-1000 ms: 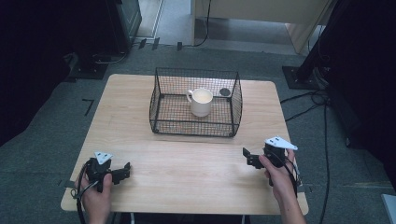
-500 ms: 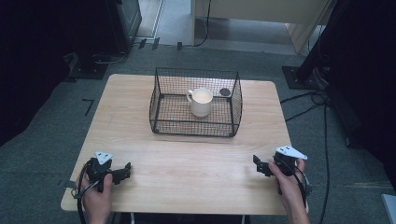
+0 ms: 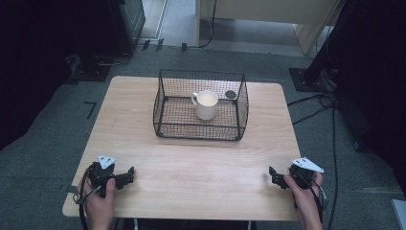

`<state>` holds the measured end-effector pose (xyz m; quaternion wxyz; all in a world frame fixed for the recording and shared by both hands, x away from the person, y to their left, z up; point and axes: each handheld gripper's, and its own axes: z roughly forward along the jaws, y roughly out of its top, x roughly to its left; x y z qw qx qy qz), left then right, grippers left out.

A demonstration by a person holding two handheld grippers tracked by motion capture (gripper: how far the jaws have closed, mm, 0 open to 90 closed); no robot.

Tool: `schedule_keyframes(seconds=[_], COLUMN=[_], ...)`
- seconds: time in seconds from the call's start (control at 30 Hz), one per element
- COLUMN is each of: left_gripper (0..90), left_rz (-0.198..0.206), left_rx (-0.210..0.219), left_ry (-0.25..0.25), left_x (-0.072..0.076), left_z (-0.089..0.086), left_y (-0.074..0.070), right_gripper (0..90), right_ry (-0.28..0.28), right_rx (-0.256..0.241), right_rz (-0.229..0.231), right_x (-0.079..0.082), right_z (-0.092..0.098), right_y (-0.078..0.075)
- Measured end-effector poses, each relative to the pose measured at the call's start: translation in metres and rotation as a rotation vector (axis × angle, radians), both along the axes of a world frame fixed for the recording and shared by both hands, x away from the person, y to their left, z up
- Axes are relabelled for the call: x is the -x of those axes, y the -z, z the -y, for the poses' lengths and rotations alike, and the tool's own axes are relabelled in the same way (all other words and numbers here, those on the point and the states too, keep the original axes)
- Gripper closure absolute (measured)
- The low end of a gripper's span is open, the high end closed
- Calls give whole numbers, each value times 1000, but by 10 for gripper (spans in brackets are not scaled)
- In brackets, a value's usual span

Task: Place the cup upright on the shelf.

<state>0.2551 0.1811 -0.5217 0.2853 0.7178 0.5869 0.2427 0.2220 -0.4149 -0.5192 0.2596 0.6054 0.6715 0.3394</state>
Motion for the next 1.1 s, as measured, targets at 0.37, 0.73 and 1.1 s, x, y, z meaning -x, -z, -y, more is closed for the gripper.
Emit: schedule_keyframes(seconds=[0.37,0.73,1.1], left_gripper=[0,0,0], left_rz=[0,0,0], left_rx=[0,-1,-2], left_ry=[0,1,3], left_x=[0,0,0], left_z=[0,0,0], left_y=[0,0,0], right_gripper=[0,0,0], right_ry=[25,4,-11], right_rx=[46,56,48], right_rz=[-40,-69,-74], right_x=[13,18,18], right_z=[9,12,12], right_y=[9,11,11])
